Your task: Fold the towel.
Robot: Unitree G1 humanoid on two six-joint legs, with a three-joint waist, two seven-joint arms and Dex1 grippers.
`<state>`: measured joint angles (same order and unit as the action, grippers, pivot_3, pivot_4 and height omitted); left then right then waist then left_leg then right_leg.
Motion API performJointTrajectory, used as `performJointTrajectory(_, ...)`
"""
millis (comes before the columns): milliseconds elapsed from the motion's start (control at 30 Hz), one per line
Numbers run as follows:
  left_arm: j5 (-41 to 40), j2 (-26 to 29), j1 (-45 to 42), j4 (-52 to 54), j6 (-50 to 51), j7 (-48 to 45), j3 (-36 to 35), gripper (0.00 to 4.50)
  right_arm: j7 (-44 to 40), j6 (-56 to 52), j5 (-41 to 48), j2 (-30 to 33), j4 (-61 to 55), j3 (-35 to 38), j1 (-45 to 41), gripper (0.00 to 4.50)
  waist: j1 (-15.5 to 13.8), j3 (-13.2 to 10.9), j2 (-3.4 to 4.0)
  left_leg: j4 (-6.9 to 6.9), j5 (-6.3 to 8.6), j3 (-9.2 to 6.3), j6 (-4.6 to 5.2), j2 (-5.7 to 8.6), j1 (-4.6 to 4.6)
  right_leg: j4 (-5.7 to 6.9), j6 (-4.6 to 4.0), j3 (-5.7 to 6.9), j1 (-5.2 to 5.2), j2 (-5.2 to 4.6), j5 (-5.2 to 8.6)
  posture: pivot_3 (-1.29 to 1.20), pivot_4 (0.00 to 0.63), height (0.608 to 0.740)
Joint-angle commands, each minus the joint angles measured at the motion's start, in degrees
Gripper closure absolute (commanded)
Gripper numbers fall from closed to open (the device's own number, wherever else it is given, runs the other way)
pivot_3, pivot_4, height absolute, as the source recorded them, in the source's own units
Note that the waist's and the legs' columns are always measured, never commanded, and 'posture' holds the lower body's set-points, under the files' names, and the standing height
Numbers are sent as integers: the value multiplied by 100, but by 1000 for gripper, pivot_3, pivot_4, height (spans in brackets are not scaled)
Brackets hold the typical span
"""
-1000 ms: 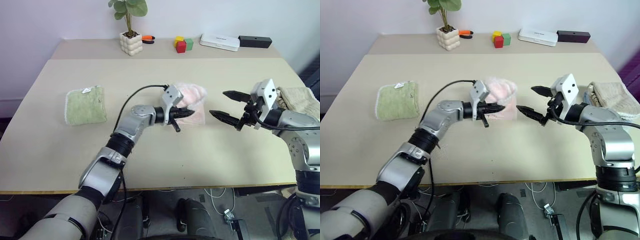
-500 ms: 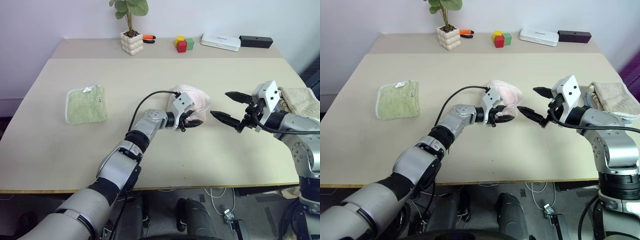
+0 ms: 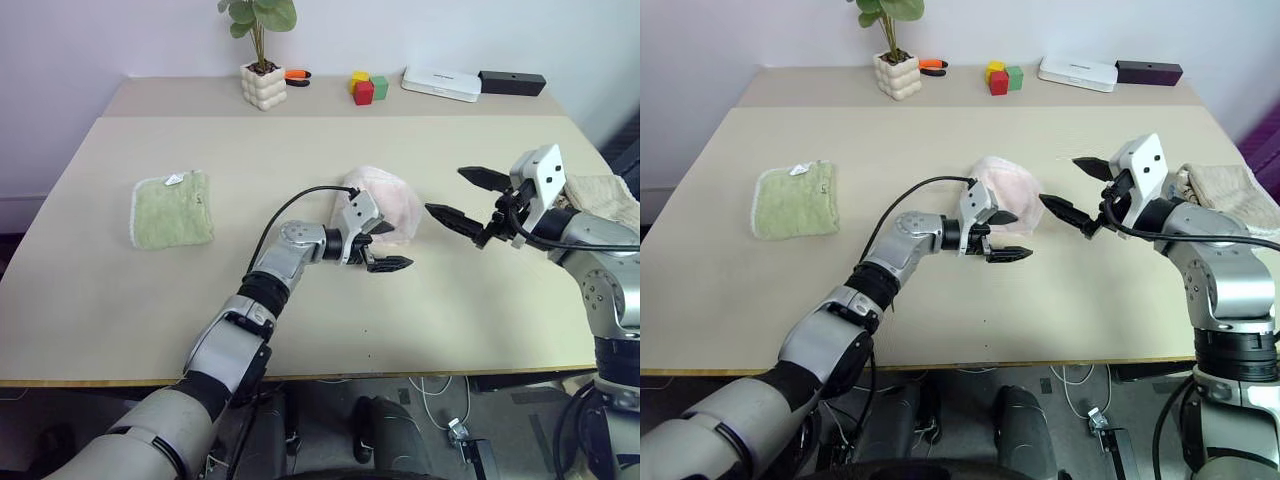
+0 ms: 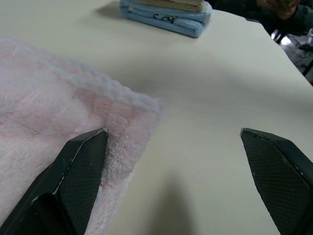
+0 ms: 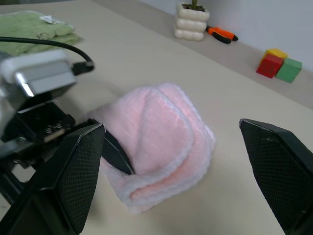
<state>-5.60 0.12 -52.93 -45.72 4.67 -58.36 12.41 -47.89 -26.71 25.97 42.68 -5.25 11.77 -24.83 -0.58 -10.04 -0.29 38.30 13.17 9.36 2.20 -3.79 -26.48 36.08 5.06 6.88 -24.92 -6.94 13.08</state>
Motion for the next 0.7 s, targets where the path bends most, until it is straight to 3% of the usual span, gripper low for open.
performJointTrajectory(33, -135, -11, 91, 613, 134, -40, -54, 62, 15, 187, -19, -1, 38, 83, -165, 0, -4, 0, 0, 0, 0, -1, 0, 0, 0, 0, 0, 1, 1, 0, 0, 0, 150, 740)
performJointTrajectory(267, -68, 68, 297, 1298, -160, -45, 74, 62, 170, 371, -195, -96, 313, 13, -376, 0, 4, 0, 1, 1, -1, 0, 0, 1, 2, 1, 1, 0, 2, 0, -1, 0, 150, 740)
performJointTrajectory(400, -375, 88, 496, 2006, 284, -208, 6, 62, 372, 432, -265, -199, 497, 75, -524, 0, 3, 1, 2, 1, -2, 0, -2, 1, 1, 2, 1, 1, 3, 1, -1, 0, 150, 740)
performJointTrajectory(600, -735, 192, 57, 1613, 469, 1072, -1046, 62, 1292, 307, -158, -856, 580, 257, -882, 0, 27, 2, 4, 5, -5, -1, -5, 0, 4, 8, 2, 0, 5, 3, -1, 0, 150, 740)
performJointTrajectory(700, -893, 228, -179, 1085, 517, 1907, -1605, 911, 1836, 365, -214, -1346, 575, 254, -976, 903, 50, 3, 5, 4, -6, -3, -7, -2, 6, 12, 2, 0, 5, 7, -1, 0, 150, 740)
